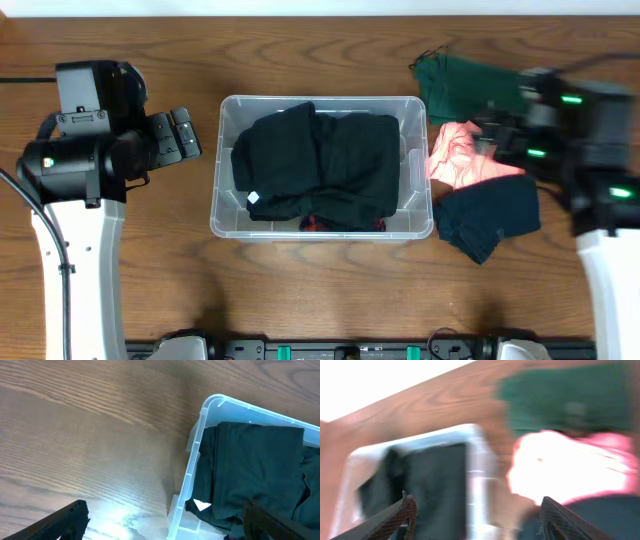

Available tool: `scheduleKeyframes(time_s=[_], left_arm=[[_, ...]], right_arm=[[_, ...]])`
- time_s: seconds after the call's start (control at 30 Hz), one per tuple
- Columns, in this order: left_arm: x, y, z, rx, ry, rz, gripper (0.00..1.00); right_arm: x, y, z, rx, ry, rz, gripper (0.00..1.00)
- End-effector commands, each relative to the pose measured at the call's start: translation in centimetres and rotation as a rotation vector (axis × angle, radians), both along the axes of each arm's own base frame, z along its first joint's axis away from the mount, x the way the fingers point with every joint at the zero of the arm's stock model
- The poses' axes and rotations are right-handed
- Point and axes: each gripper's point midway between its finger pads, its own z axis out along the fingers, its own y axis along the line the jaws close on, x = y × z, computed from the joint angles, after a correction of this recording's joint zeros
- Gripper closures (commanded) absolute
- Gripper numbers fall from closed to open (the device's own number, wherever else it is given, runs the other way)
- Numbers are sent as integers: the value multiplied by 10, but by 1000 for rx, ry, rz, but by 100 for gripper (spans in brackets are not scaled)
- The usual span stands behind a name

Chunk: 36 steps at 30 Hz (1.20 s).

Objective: Pack container
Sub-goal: 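Release the garment and move the right gripper to the green garment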

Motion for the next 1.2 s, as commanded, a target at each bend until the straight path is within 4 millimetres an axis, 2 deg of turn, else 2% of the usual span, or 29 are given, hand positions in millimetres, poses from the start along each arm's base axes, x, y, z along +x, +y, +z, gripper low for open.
scheduleKeyframes(time_s=[0.0, 0.1, 0.2, 0.33, 0.47, 0.53, 0.6, 0.7, 0.83, 0.93, 1.17], left_arm=[[1, 2, 5, 3, -13, 11, 2], [1, 2, 4, 3, -13, 11, 2], [1, 2, 4, 3, -13, 11, 2], [1, 2, 5, 3, -13, 11, 2], [1, 2, 5, 3, -13, 11, 2], [1, 2, 5, 3, -13, 11, 2], [1, 2, 4, 3, -13, 11, 2], [1, 2, 4, 3, -13, 11, 2], [1, 2, 4, 3, -13, 11, 2], [1, 2, 4, 3, -13, 11, 2], [1, 2, 5, 3, -13, 11, 2]], right_arm=[[-6, -44, -19, -17, 47, -16, 23], [-11, -82, -50, -4, 146, -65, 21], [-2, -100, -73, 66, 191, -95, 21], [37, -124, -102, 166, 153, -118, 21], [82, -153, -145, 282, 136, -246, 19], [99, -163, -169, 339, 143, -305, 19], [112, -167, -193, 406, 151, -343, 19], [123, -166, -219, 458, 169, -373, 19], [130, -158, -250, 497, 207, -389, 19], [134, -151, -259, 493, 213, -373, 19], [145, -129, -267, 422, 224, -355, 18]])
